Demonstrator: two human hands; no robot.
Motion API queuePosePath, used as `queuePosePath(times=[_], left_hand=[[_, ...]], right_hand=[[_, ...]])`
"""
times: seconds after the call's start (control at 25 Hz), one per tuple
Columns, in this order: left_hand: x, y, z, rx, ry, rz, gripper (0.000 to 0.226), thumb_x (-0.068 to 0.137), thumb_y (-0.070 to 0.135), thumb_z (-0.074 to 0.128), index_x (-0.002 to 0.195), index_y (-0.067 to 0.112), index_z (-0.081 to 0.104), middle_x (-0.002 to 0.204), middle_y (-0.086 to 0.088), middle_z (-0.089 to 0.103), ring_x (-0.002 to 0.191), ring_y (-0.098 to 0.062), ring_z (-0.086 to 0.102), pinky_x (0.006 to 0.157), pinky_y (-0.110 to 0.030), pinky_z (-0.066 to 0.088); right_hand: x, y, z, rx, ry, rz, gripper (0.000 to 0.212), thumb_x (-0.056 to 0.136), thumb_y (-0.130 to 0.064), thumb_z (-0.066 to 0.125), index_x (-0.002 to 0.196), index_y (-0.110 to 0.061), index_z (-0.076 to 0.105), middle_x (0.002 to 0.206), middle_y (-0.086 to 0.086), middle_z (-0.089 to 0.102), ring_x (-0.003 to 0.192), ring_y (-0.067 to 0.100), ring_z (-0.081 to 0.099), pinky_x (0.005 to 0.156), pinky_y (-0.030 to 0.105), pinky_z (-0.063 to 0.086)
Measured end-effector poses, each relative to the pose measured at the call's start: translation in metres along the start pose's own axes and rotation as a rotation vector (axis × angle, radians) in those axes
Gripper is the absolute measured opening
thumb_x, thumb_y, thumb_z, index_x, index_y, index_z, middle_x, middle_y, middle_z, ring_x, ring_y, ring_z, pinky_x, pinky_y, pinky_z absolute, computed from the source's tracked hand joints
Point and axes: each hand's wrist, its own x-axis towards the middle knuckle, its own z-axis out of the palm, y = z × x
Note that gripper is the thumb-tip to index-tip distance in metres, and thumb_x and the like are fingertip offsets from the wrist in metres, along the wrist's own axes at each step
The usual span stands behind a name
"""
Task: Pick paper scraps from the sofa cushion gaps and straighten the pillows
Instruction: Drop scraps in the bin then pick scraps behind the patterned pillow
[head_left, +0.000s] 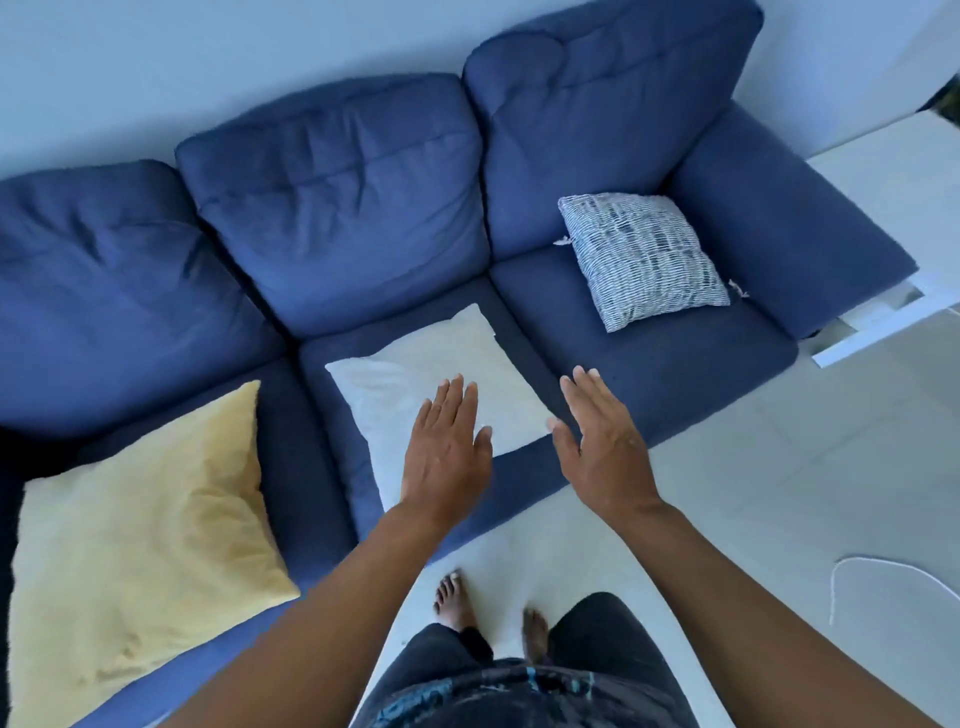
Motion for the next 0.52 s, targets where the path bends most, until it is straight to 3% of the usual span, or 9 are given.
queuePosePath(times=[0.32,0.52], left_hand=[[0.114,0.102,0.045,0.043,-0.047,0.134,0.056,0.1,0.023,0.051,0.151,0.006,0.036,0.161,-0.012,0.029,0.151,-0.027,0.023,0.122,-0.044,0.024],[0.165,0.193,0.092,0.038,-0.078,0.144,0.057,0.101,0.026,0.048,0.153,0.008,0.032,0.163,-0.009,0.024,0.153,-0.022,0.016,0.123,-0.043,0.019]], right_hand=[[0.061,0.104,-0.063,0.042,0.098,0.11,0.052,0.1,-0.023,0.059,0.147,-0.007,0.046,0.159,0.01,0.037,0.151,0.026,0.028,0.118,0.05,0.034],[0.099,0.186,-0.127,0.027,0.112,0.126,0.053,0.099,-0.025,0.061,0.147,-0.006,0.047,0.158,0.012,0.039,0.151,0.027,0.03,0.116,0.05,0.038]])
